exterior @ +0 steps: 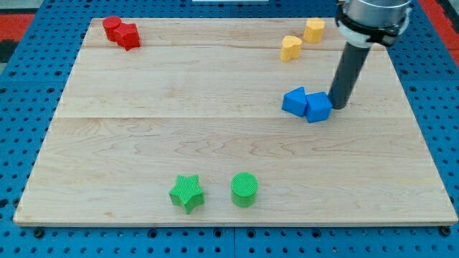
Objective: Move the blue blocks to the center of the board
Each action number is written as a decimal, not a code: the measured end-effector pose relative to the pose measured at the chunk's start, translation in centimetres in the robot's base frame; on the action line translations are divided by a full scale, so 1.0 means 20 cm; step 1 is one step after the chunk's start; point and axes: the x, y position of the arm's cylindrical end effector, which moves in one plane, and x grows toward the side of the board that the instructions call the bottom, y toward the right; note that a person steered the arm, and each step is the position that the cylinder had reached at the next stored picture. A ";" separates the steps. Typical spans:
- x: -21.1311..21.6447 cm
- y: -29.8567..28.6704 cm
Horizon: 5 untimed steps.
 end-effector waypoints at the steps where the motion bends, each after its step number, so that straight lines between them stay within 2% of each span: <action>1: 0.00 -0.07; 5: 0.00 -0.44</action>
